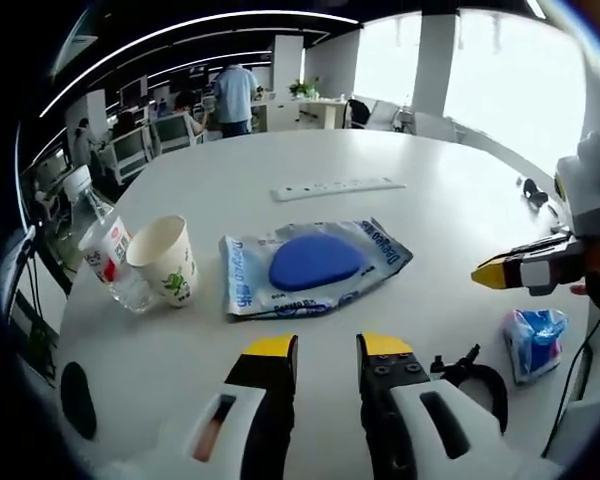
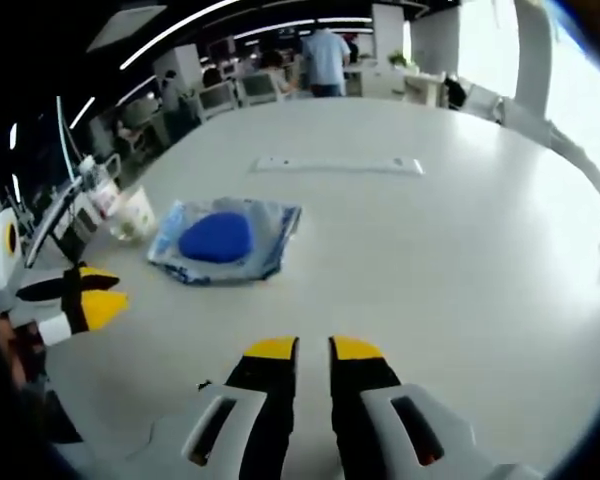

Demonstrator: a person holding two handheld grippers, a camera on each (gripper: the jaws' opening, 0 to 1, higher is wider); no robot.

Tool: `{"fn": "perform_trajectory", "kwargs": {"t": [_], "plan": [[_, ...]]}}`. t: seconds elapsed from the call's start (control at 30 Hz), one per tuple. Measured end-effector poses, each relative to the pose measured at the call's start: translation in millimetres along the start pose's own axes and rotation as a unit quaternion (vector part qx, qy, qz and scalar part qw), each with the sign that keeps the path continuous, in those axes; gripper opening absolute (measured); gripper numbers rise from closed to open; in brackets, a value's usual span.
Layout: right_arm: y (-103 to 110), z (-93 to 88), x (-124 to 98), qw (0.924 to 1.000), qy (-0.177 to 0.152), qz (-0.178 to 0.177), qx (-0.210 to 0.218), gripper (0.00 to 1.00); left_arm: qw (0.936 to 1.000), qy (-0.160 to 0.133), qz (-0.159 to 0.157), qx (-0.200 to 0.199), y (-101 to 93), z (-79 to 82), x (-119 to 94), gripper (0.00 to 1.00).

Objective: Arrange the tabletop items into an orderly group along one side of the table until the central work area is clear of visible clutter.

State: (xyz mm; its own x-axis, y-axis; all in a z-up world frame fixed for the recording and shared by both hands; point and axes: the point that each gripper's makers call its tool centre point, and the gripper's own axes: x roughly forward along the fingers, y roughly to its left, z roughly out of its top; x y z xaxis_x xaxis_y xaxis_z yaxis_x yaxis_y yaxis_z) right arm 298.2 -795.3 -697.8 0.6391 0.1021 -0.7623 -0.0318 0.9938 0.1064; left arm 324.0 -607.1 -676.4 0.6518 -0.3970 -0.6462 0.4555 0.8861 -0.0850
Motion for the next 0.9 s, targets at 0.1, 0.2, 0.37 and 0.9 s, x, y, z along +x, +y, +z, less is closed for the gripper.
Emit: {"fn": "perform_trajectory", "kwargs": {"t": [0.1, 0.2, 0.37, 0.9], "plan": [[-2, -4.4, -5, 1.0000, -0.002, -0.001, 0.006, 0.09, 1.0000, -0.003, -0.001, 0.002, -4.9, -2.0, -2, 0.22], [-3, -9.7, -10, 1.0000, -0.001, -0.002, 0.007, 0.09, 1.0000, -0.003, -0.009, 0.003, -10.9, -3.5, -4, 0.22], [-7, -17.7, -18, 0.9999, -0.003, -0.006, 0.014, 0.09, 0.9997, -0.007, -0.022, 0.011, -25.4, -5.5, -8, 0.24], [-20, -38.6, -42, 0.9996, -0.003, -0.019, 0.022, 0.10, 0.9979, -0.004, -0.060, 0.024, -65.8, -18.2, -17, 0.25]]}}
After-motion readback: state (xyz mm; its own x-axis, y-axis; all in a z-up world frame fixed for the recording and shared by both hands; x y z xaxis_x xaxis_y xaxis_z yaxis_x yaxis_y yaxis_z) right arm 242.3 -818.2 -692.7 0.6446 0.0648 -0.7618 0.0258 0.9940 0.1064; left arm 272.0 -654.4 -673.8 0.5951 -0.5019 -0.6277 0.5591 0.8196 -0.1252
